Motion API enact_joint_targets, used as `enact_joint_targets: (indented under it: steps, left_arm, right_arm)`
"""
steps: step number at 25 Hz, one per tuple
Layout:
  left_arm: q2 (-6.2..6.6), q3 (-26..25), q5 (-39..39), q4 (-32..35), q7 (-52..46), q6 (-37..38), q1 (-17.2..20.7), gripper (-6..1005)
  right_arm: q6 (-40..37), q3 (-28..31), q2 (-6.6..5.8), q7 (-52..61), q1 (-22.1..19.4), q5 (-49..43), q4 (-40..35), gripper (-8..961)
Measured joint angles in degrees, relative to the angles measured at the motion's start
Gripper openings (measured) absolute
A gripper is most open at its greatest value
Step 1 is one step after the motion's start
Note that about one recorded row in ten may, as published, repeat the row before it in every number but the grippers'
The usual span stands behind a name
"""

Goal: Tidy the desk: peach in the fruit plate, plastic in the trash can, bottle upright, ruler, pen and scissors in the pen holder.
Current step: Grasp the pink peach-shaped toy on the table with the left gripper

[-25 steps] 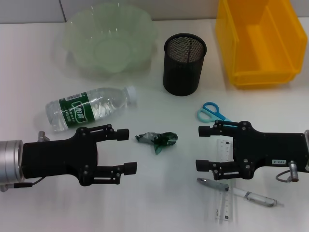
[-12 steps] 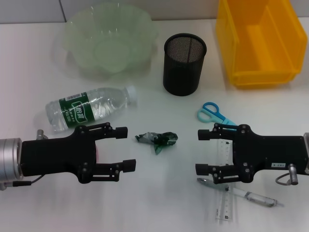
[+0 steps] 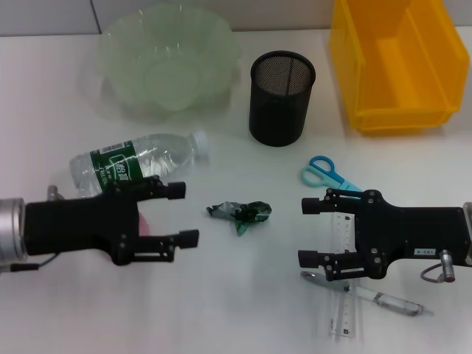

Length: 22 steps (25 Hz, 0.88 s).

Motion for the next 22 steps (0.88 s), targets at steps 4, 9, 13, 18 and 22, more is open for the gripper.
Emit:
enact_joint_targets:
  steps: [4,9,13,18,22]
  left_arm:
    - [0.46,0.4,0.3,5.4,-5.1,-0.2,-0.1,827]
    - [0.78,0.7,0.9,10.0,-9.0,-0.1,0.0,827]
    - [0.80,1.9,4.9,14.9,-13.6,0.0,-0.6,827]
    - [0.73,2.6,6.7,18.4,-16.2,-0.2,-0.8,827]
    - [1.31,4.9,7.6,21.6,-19.7,-0.2,-0.9,827]
  right_arm:
    - [0.0,0.0,0.00,0.0,0.0,0.0,-0.1,818]
    - [0.0,0.0,0.00,0.0,0.0,0.0,-0.2,819]
    - [0.1,0.2,0.00,0.0,0.0,0.0,-0.3,819]
    - [0.1,0.4,0.00,0.0,0.1,0.0,-0.3,819]
    - [0.5,0.5,0.04,0.0,0.1,0.0,-0.3,819]
